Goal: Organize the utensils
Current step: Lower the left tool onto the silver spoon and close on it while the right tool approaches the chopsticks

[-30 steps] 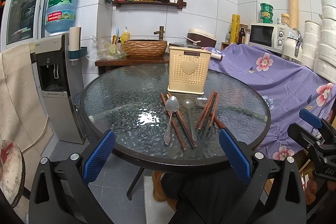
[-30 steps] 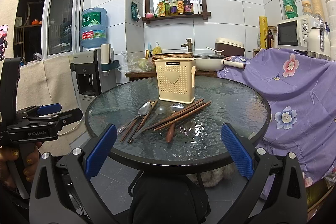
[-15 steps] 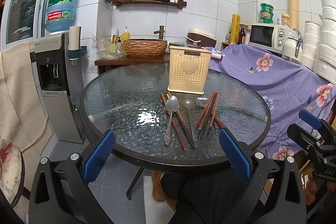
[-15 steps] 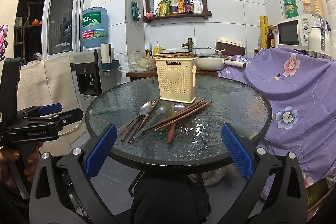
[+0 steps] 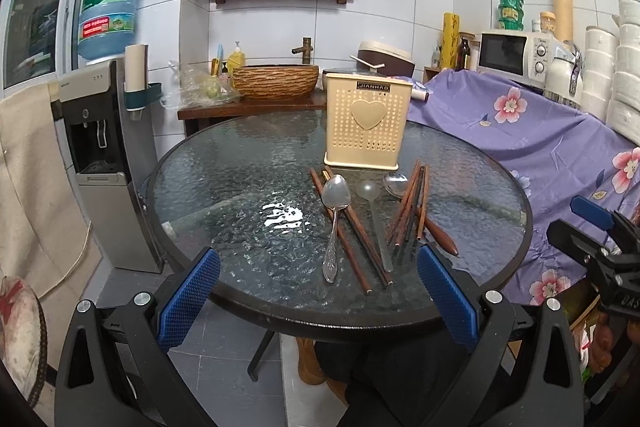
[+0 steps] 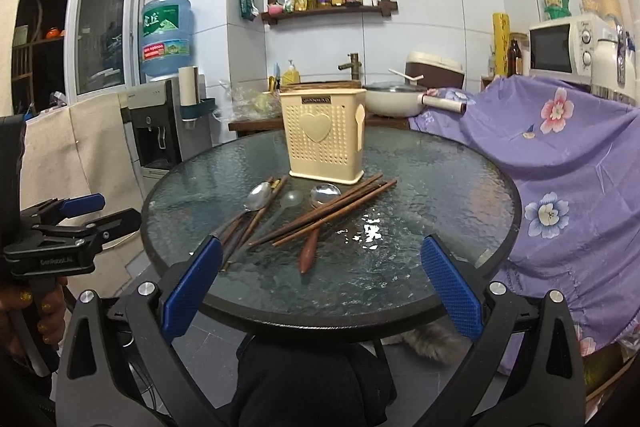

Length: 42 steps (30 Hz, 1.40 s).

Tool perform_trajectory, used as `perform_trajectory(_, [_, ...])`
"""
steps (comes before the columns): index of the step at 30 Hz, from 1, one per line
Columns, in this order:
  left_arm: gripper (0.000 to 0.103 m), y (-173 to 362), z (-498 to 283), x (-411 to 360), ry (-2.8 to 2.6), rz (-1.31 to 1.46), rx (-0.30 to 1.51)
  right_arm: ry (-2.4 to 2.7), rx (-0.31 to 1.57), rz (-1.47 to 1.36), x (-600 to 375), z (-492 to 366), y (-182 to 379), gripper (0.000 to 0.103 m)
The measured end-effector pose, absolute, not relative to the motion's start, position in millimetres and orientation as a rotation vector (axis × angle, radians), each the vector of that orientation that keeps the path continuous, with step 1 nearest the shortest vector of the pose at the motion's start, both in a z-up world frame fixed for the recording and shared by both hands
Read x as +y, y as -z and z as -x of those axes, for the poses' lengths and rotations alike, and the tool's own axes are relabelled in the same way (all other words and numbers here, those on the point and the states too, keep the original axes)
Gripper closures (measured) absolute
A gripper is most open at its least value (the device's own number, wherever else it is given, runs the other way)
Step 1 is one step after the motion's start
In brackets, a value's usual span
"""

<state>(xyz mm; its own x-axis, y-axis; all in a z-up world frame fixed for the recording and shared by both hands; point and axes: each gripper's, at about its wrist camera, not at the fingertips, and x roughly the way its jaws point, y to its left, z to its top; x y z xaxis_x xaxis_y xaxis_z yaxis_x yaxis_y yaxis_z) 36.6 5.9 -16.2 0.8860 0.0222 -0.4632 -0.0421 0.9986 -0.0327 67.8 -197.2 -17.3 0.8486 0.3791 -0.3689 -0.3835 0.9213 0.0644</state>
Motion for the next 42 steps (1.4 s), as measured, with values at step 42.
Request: perform_trajectory(42, [0.016, 53.5, -171.9, 38.5, 0.026, 0.047, 0.704, -0.325, 0.904, 0.057, -165.0, -333.3, 60.0, 0.046])
